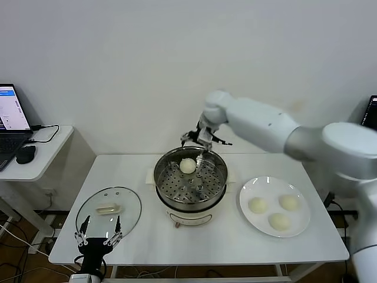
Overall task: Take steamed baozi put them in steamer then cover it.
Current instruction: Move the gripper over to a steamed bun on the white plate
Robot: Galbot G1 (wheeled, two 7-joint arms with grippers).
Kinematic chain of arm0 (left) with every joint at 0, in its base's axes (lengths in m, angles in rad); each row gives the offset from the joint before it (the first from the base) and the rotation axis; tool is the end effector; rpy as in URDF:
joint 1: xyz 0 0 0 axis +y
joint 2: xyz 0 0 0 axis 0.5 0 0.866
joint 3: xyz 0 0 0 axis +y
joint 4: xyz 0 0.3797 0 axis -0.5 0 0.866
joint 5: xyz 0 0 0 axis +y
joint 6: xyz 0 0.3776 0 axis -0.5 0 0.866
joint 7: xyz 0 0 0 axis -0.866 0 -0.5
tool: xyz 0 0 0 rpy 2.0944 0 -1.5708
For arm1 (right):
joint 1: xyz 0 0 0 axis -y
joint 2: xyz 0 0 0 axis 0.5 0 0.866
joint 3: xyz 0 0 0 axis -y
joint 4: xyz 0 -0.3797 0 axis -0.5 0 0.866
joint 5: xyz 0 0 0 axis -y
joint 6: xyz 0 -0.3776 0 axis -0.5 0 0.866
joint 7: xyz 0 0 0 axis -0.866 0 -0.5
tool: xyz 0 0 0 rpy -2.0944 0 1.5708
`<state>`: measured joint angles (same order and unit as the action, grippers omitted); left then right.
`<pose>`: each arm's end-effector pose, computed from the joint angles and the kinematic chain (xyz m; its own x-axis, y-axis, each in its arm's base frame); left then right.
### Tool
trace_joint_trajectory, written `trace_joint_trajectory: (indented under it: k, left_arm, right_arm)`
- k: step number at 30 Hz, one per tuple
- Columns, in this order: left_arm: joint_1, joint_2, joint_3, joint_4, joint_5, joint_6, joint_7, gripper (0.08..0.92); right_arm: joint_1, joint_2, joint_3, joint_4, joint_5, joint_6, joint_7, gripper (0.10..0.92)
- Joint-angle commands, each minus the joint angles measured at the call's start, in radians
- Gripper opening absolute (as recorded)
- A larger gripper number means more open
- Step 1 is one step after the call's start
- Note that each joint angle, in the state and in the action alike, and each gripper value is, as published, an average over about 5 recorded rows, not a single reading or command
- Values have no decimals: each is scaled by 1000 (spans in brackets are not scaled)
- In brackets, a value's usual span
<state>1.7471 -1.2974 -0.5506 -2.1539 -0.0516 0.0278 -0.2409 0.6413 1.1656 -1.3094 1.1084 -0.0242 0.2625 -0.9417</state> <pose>0.1359 0.0546 -0.3277 -0.9875 -0.1142 0.1085 -0.0901 0.9745 0.2056 0.6383 0.0839 -0.0127 -0.3644 -0.2577 0.8949 -0.4543 -0.7896 -0.4124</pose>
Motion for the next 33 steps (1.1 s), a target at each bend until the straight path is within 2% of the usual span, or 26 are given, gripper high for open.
trace_joint_trajectory:
  k: [1, 7, 13, 24, 33]
  left_arm:
    - [-2, 1, 2, -3, 0, 1, 1, 823]
    - [-8, 13, 4, -15, -1, 4, 5, 823]
    - [-12, 24, -2, -12, -7, 4, 4, 823]
    - [-20, 20, -3, 3, -10, 6, 4, 823]
    - [-16, 12, -6, 7, -6, 7, 3, 823]
  right_arm:
    - [203, -361, -112, 411, 321, -537, -93, 822]
    - [195, -575, -139, 520, 323, -597, -96, 823]
    - [99, -692, -119, 537, 247, -582, -104, 823]
    - [-312, -728, 197, 455, 71, -508, -164, 823]
    - [-519, -673, 346, 365, -12, -470, -131, 823]
